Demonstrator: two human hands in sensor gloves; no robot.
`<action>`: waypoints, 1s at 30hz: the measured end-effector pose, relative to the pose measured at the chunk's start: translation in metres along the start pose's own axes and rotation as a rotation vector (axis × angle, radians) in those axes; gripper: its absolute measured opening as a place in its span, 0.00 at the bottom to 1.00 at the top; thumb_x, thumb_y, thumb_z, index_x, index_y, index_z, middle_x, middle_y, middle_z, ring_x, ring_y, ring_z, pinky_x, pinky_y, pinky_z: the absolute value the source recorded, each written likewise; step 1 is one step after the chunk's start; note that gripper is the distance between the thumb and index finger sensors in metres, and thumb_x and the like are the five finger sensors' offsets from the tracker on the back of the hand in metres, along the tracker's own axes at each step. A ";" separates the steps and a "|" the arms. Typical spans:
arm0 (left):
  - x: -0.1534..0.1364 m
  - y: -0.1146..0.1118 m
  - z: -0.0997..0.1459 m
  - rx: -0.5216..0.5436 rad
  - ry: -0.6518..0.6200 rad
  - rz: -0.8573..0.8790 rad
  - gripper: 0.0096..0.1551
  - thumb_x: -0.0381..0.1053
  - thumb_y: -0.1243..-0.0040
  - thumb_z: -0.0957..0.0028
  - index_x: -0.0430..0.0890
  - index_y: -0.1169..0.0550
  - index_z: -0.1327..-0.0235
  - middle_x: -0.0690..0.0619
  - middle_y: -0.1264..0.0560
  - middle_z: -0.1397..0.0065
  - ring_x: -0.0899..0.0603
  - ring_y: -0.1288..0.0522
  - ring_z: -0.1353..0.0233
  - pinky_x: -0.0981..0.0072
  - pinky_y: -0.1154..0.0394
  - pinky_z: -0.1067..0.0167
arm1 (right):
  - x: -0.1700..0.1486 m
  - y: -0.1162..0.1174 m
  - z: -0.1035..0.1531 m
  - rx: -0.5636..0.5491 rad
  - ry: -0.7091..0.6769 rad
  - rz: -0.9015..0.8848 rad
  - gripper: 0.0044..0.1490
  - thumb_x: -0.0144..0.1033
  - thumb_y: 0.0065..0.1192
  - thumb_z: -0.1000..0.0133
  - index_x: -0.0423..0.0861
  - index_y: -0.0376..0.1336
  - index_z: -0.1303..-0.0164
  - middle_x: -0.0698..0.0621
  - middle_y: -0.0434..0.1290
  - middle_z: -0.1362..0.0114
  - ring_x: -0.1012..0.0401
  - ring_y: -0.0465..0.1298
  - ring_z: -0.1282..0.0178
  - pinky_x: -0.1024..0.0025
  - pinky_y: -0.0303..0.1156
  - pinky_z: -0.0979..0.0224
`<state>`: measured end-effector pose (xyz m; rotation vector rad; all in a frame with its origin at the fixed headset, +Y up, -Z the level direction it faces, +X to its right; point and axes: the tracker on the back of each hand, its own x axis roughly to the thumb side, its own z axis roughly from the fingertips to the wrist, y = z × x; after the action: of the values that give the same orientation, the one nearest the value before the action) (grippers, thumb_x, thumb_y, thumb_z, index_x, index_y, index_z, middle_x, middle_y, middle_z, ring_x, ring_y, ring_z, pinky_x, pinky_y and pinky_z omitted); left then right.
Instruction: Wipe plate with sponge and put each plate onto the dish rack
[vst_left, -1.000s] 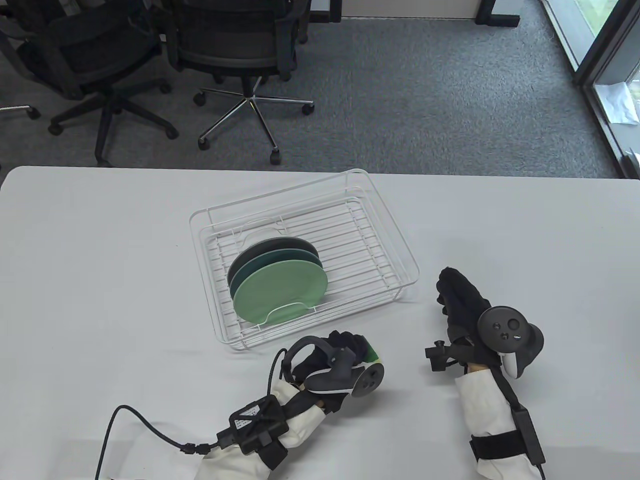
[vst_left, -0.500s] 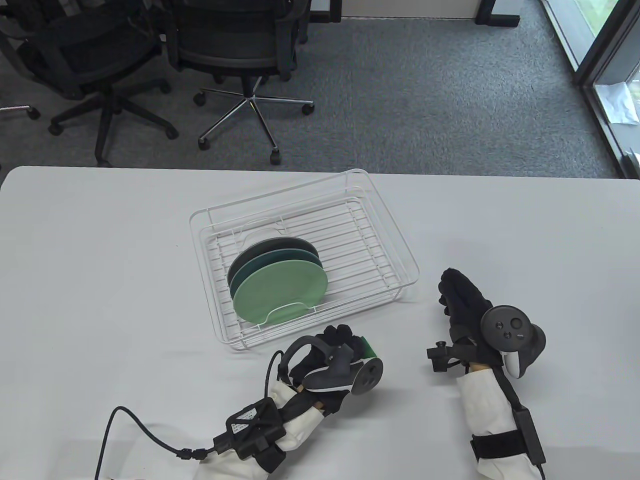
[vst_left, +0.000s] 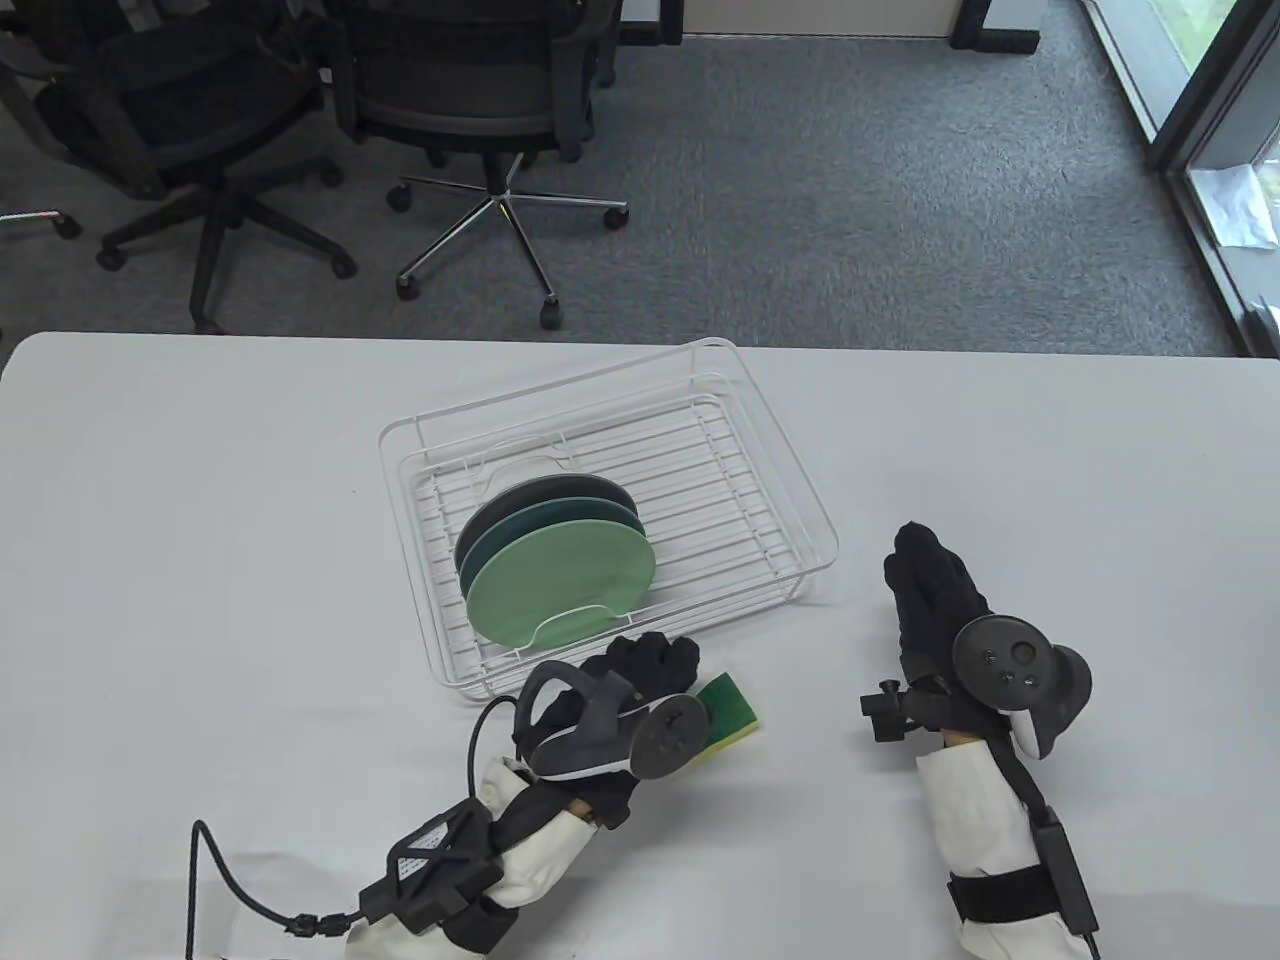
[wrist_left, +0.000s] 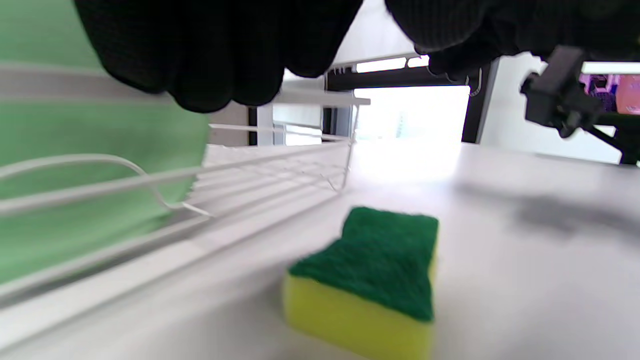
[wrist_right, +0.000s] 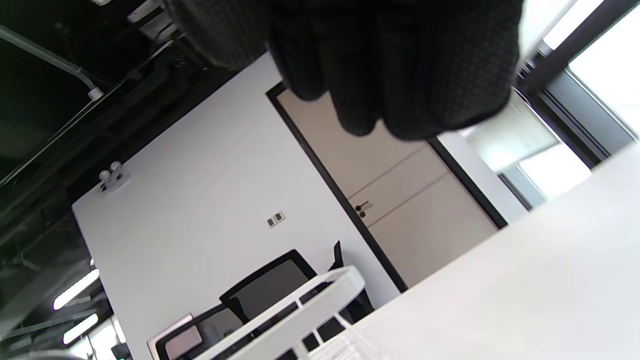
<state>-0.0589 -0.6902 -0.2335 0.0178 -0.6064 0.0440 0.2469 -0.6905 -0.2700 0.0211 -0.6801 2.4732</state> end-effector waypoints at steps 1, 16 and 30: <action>-0.006 0.005 0.004 0.027 0.017 -0.007 0.40 0.61 0.49 0.40 0.39 0.28 0.21 0.34 0.23 0.27 0.31 0.21 0.34 0.44 0.21 0.41 | 0.003 0.000 0.001 -0.002 -0.021 0.026 0.32 0.38 0.51 0.33 0.35 0.60 0.23 0.29 0.69 0.28 0.35 0.68 0.31 0.44 0.70 0.32; -0.092 0.019 0.072 0.365 0.346 -0.225 0.55 0.66 0.55 0.40 0.31 0.48 0.11 0.21 0.44 0.15 0.13 0.45 0.22 0.25 0.38 0.30 | 0.047 0.016 0.028 0.099 -0.347 0.419 0.42 0.49 0.45 0.32 0.40 0.45 0.12 0.31 0.48 0.12 0.34 0.36 0.19 0.34 0.37 0.24; -0.140 -0.015 0.088 0.110 0.428 -0.119 0.58 0.69 0.61 0.41 0.32 0.57 0.12 0.18 0.59 0.16 0.12 0.62 0.23 0.15 0.56 0.32 | 0.028 0.019 0.035 0.149 -0.291 0.514 0.47 0.53 0.38 0.32 0.39 0.37 0.11 0.32 0.39 0.11 0.35 0.27 0.21 0.33 0.27 0.28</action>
<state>-0.2230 -0.7125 -0.2414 0.1477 -0.1741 -0.0340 0.2084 -0.7061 -0.2441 0.3030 -0.6823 3.0514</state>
